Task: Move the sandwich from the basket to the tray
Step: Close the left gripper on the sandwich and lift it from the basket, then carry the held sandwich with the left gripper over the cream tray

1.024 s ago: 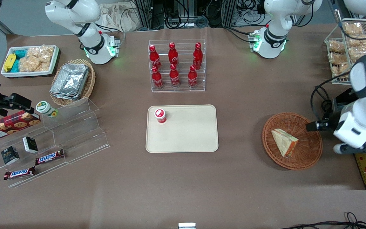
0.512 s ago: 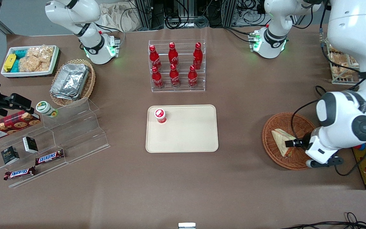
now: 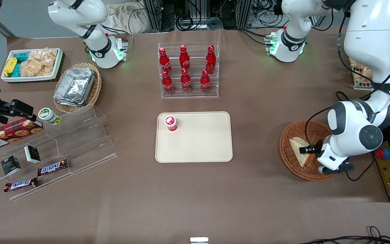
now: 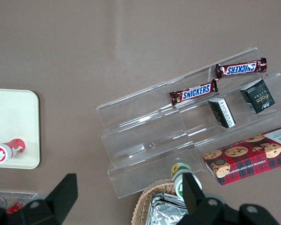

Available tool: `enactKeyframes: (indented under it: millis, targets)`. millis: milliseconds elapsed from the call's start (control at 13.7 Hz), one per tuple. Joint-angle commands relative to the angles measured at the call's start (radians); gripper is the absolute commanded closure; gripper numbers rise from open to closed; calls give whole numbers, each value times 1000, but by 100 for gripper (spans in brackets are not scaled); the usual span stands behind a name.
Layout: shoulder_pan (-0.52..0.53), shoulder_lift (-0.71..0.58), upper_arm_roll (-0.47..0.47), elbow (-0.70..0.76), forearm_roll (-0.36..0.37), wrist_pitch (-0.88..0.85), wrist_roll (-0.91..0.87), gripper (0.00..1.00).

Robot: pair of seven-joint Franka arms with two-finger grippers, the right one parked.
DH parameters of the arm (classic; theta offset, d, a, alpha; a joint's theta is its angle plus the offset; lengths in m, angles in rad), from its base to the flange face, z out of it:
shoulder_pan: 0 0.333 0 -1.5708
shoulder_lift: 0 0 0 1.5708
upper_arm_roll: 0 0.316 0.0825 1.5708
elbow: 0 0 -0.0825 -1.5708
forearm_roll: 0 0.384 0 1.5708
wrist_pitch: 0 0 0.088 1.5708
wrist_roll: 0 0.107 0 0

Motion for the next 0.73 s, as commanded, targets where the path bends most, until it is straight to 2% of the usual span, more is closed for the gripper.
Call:
enactKeyframes:
  millis: [0,146,220,293,512,659]
  targets:
    - [2,-3,-3,25,-13,3,-20,69]
    - [2,-12,-3,60,-11,-5,-49,89]
    - [-2,-25,-3,82,-11,-40,-50,95]
    - [-3,-41,-5,129,-7,-115,-50,98]
    - [-20,-97,-9,277,18,-395,-46,98]
    - [-58,-158,-11,318,64,-533,-47,100]
